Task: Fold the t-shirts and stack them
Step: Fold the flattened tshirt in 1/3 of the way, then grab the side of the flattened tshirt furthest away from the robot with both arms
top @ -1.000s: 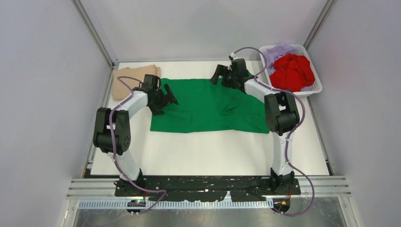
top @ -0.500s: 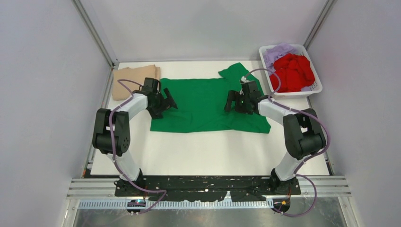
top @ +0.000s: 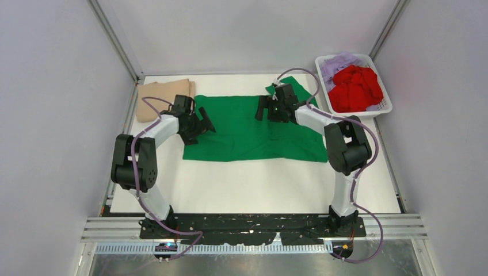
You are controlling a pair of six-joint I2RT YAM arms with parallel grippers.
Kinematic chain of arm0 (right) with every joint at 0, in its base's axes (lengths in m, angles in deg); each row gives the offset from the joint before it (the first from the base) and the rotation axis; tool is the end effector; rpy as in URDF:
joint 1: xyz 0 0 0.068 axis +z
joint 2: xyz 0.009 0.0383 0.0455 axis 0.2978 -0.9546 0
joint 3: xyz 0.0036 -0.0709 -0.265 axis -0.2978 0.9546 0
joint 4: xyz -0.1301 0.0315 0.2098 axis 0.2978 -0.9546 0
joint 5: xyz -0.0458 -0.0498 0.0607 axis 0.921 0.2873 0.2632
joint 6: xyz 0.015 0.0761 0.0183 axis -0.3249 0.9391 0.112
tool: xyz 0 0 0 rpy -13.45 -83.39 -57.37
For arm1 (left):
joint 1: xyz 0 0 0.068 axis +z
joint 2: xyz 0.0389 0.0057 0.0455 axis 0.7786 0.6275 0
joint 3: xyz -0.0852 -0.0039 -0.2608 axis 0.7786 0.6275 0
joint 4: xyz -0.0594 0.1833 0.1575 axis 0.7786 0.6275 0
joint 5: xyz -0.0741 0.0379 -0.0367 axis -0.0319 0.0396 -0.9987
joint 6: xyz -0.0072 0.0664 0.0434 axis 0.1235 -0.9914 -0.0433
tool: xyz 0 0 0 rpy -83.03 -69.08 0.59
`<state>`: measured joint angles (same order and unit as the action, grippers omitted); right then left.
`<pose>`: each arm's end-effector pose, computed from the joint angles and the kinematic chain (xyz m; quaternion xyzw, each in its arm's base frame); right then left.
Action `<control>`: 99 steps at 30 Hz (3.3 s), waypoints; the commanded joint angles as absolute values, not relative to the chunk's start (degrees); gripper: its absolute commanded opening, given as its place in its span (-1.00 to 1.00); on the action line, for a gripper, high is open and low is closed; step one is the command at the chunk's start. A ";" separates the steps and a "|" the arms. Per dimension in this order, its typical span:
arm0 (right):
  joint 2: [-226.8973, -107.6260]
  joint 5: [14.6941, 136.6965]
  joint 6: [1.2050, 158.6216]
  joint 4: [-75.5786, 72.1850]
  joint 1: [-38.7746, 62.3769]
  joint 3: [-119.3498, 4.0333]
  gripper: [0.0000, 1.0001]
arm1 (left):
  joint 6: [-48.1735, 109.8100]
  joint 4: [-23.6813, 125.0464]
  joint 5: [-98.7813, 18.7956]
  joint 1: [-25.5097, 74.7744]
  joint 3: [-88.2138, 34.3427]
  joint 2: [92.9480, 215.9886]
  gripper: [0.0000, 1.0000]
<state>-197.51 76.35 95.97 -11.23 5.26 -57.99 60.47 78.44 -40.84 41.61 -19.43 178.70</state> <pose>0.4028 0.1767 0.1745 -0.0207 0.9239 0.1980 0.3269 0.3514 -0.0700 0.1683 -0.2440 0.9331 -0.1777 0.1954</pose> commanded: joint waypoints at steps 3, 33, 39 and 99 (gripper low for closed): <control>-200.34 76.54 94.45 -10.83 5.70 -68.55 0.91 | 58.90 78.09 -41.07 41.72 -20.44 176.01 0.99; -171.04 77.91 94.67 -33.93 -4.70 -22.91 0.91 | 59.69 79.70 -42.20 38.90 5.58 163.76 0.99; -162.57 81.07 97.11 -41.22 -4.73 -16.98 0.91 | 62.68 84.28 -40.70 36.10 12.82 153.18 0.99; -148.47 87.61 93.76 -31.17 -4.81 -27.24 0.91 | 58.97 88.62 -27.86 35.55 -10.93 159.38 0.99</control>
<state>-148.48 86.84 94.99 -36.41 -4.68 -23.65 61.91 88.38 -30.65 35.14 -3.71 160.18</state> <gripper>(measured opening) 0.954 0.994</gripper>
